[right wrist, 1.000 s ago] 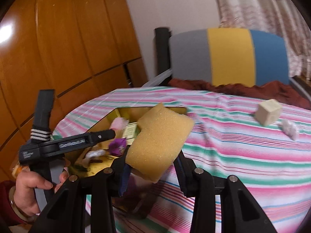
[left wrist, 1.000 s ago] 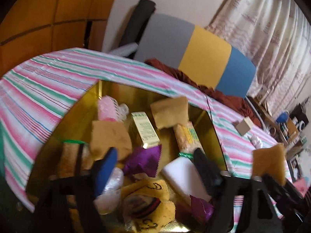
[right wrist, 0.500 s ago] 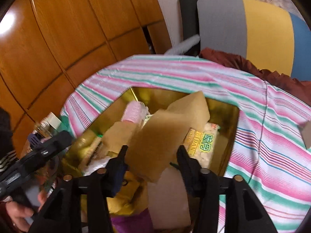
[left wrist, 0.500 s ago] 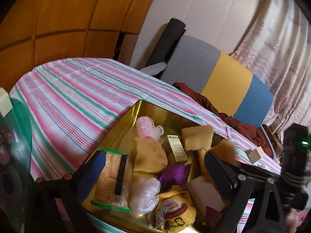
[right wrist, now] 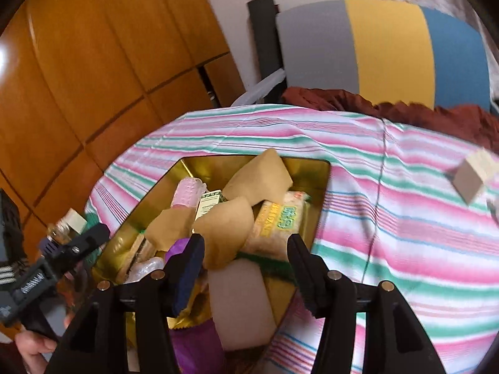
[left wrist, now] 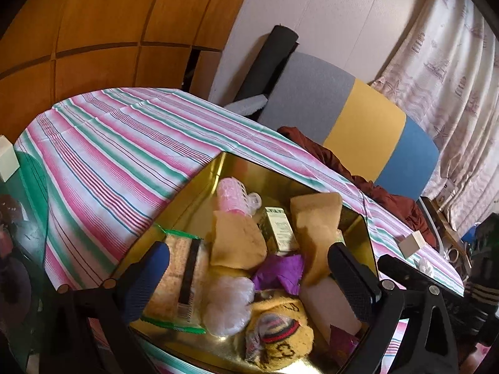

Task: Organize objects
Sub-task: 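Carry the purple packet and sponge to the gold tray, release both, then grasp the clear plastic bag with the right tool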

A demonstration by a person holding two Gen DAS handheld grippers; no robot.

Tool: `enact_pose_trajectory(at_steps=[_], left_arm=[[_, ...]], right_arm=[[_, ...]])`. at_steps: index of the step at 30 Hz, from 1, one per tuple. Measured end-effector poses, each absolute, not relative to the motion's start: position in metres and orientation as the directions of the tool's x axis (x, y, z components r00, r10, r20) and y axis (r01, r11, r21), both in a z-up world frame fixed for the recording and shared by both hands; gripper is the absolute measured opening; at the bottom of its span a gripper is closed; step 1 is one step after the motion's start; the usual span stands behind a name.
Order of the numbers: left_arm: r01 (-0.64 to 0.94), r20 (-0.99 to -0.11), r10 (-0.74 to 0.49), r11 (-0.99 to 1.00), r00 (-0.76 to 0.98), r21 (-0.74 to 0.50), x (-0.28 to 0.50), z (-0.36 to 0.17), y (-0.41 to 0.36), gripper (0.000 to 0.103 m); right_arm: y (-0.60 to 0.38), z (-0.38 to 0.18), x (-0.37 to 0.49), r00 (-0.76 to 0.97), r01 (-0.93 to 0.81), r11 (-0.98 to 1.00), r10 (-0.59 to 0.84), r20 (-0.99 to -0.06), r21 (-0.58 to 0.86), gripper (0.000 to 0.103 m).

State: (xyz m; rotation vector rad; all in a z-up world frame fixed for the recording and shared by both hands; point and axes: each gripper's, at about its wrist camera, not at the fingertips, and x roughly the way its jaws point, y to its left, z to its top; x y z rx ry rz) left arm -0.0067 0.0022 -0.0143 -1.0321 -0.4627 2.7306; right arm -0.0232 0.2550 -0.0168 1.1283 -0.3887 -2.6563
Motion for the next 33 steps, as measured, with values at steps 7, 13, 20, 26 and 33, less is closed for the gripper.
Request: enact_pose_trajectory(at_steps=[7,13,20,26,33], left_arm=[[-0.149,-0.619,0.357,-0.920,-0.700,-0.362,0.001,-0.012,0.023,0.102],[-0.240,-0.609,0.405,-0.910,-0.682,-0.337,0.016,-0.003,0.048,0.103],[-0.318,-0.593,0.460,-0.887,-0.660,-0.334,0.037,0.007,0.073,0.103],[-0.400,-0.605,0.514,-0.857,-0.608,-0.326,0.054,0.008,0.110,0.103],[-0.519,-0.643,0.564,-0.805,-0.518,-0.287,0.074,0.004,0.175,0.103]], right_arm=[[0.279,-0.018,0.000,-0.699,0.037,-0.935,-0.277,-0.659,0.353,0.056],[0.300,-0.024,0.015,-0.705,-0.024,-0.942,-0.221,-0.674,0.334,0.056],[0.331,-0.034,0.035,-0.707,-0.102,-0.965,-0.100,-0.700,0.241,0.056],[0.388,-0.057,0.054,-0.667,-0.232,-0.952,0.004,-0.745,0.202,0.056],[0.477,-0.064,0.064,-0.637,-0.380,-0.905,0.105,-0.764,0.192,0.058]])
